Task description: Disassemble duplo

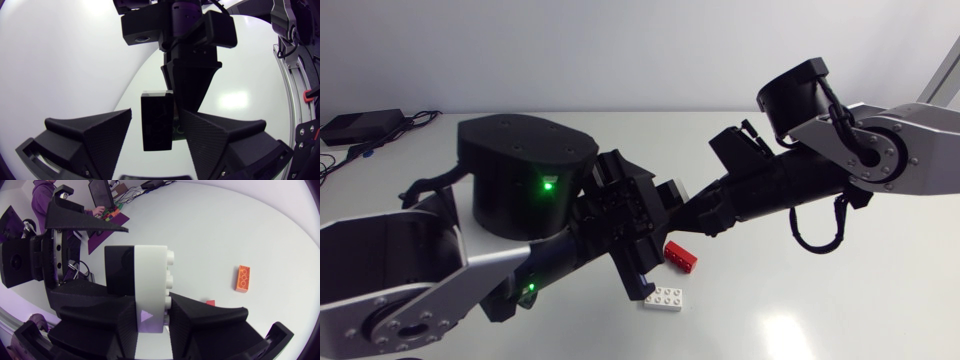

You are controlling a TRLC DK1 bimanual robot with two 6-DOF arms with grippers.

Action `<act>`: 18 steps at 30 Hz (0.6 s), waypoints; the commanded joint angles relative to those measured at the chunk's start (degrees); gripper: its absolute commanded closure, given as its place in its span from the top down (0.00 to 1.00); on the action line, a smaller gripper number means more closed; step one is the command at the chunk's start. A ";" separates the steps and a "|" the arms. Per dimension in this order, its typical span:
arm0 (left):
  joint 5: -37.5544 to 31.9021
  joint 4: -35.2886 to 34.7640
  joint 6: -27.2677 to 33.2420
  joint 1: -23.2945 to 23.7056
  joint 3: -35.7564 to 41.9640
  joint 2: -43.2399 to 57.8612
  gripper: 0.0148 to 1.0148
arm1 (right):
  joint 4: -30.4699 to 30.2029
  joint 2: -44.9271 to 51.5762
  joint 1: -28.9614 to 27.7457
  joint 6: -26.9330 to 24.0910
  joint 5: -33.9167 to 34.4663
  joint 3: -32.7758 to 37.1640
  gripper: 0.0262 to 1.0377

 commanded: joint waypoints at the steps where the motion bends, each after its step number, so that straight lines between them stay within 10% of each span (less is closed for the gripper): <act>1: -0.40 1.14 0.95 -0.58 -1.13 1.34 0.46 | -0.64 -0.99 0.41 0.81 -0.72 0.37 0.18; 18: 9.36 -9.93 -0.72 1.18 3.09 -2.52 0.42 | 0.33 -1.96 1.73 -3.24 0.95 -3.23 0.18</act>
